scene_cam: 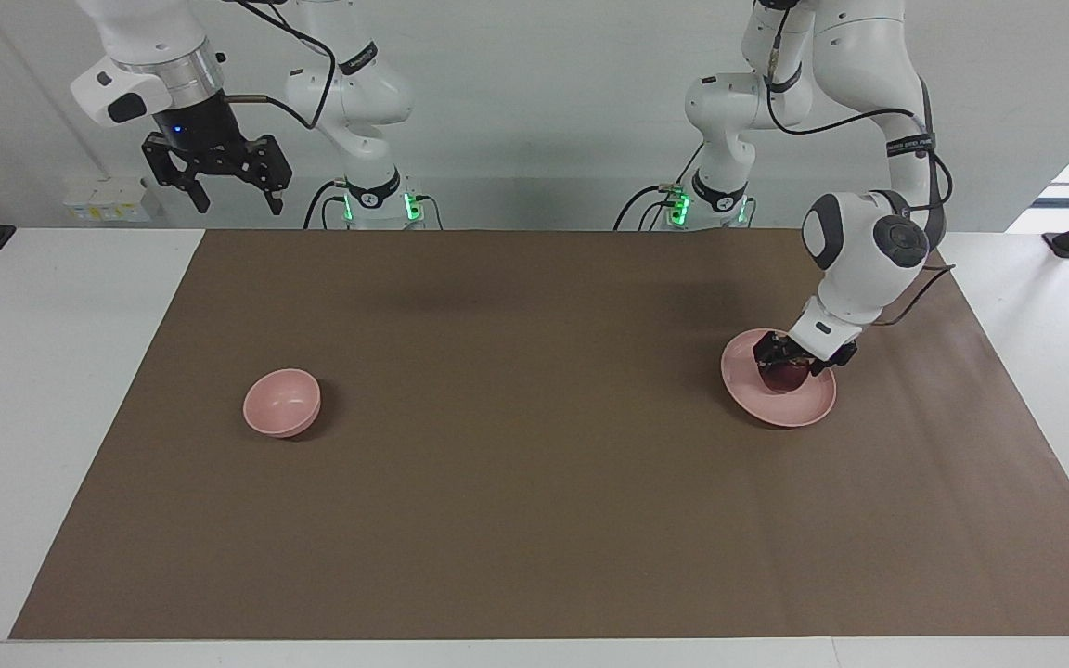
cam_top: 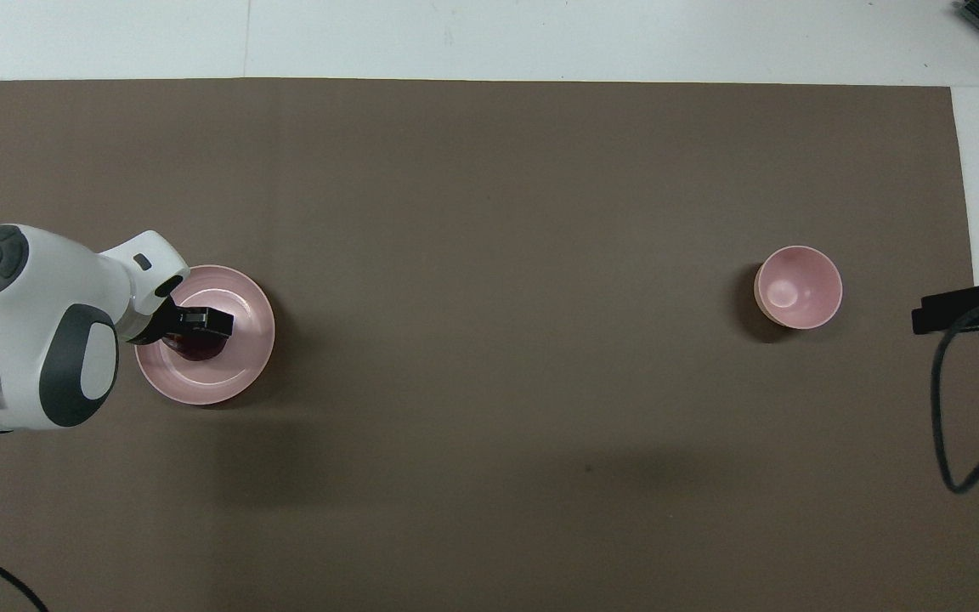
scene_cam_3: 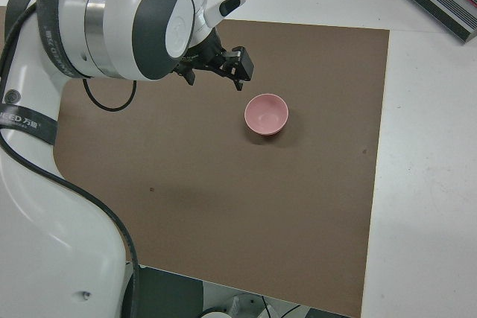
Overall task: Move apple from plate to bowl
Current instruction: 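Reach the left gripper down over the red apple on the plate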
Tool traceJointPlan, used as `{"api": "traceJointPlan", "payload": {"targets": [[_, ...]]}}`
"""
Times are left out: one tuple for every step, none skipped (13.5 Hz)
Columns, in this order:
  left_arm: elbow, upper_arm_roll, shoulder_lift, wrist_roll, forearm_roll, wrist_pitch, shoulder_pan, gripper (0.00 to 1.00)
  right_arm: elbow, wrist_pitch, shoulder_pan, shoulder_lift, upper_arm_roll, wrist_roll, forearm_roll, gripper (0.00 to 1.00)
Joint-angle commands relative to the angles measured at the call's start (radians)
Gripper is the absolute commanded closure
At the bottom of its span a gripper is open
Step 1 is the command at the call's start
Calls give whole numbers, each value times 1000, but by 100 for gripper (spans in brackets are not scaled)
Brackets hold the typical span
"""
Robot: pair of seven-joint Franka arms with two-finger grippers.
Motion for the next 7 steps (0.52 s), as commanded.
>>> {"api": "traceJointPlan", "payload": {"targets": [[-41, 10, -32, 13, -12, 28, -13, 0, -15, -6, -6, -16, 1, -18, 11, 0], [-43, 12, -34, 16, -12, 26, -13, 0, -15, -6, -6, -16, 1, -18, 11, 0], [-44, 12, -34, 18, -12, 26, -13, 0, -15, -6, -6, -16, 1, -18, 11, 0], [-44, 12, -34, 19, -12, 26, -12, 0, -15, -6, -6, -16, 1, -18, 11, 0], [-44, 12, -34, 21, -12, 26, -12, 0, -16, -6, -6, -16, 1, -18, 11, 0], [-44, 12, -34, 19, -12, 25, -12, 0, -15, -6, -6, -16, 1, -18, 11, 0], [-44, 12, -34, 21, -12, 22, -12, 0, -16, -6, -6, -16, 1, -18, 11, 0]]}}
